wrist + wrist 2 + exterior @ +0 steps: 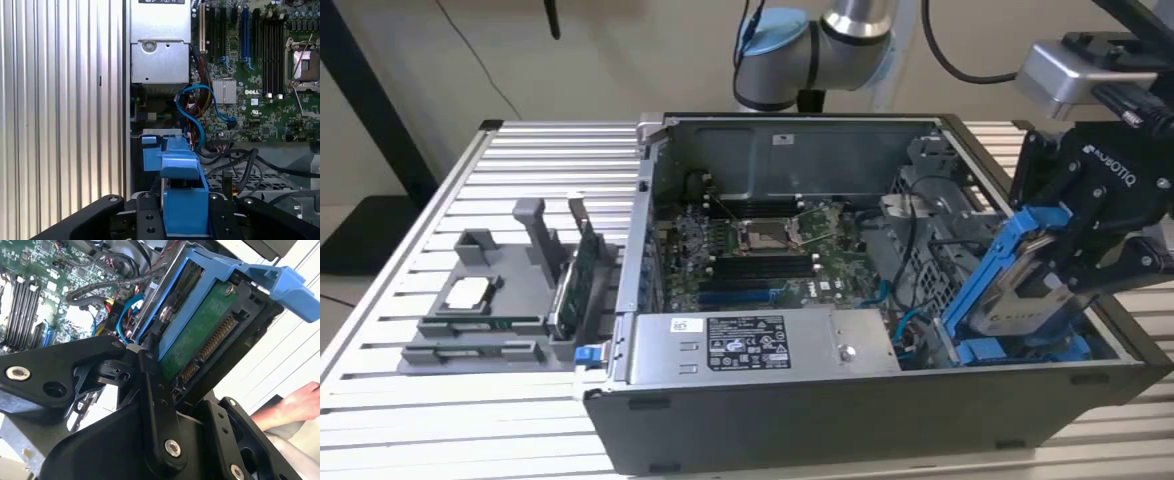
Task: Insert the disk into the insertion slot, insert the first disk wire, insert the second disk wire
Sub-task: 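Insert the disk into the insertion slot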
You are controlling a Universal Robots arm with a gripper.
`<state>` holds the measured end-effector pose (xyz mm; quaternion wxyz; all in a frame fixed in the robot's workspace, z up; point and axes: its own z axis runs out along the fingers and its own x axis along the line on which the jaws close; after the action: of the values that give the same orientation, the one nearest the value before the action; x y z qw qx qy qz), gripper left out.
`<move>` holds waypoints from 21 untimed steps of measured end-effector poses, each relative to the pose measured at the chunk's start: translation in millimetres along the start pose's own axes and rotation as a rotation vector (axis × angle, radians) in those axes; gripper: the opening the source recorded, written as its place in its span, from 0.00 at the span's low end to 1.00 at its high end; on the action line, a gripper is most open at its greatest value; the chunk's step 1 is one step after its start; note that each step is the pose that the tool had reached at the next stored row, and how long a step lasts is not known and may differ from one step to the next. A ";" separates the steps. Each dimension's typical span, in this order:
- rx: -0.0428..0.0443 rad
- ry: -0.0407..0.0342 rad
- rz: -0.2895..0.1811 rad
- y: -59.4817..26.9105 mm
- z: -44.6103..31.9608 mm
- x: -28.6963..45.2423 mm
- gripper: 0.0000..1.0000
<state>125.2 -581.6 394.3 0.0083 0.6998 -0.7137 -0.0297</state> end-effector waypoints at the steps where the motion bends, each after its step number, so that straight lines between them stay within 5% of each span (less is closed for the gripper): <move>1: 0.0000 0.0000 0.000 0.0 1.6 0.0 0.33; 8: -0.0007 -0.0001 0.000 0.1 2.2 0.1 0.34; 9: -0.0008 -0.0002 0.000 0.1 1.6 0.1 0.40; 11: -0.0017 -0.0004 0.000 0.2 -1.8 0.0 0.47; 18: -0.0066 0.0001 0.000 1.5 -24.9 -0.8 0.47; 21: -0.0067 -0.0032 0.000 4.3 -24.6 -5.5 0.47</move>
<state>122.3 -576.8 419.2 0.0095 0.6998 -0.7135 -0.0332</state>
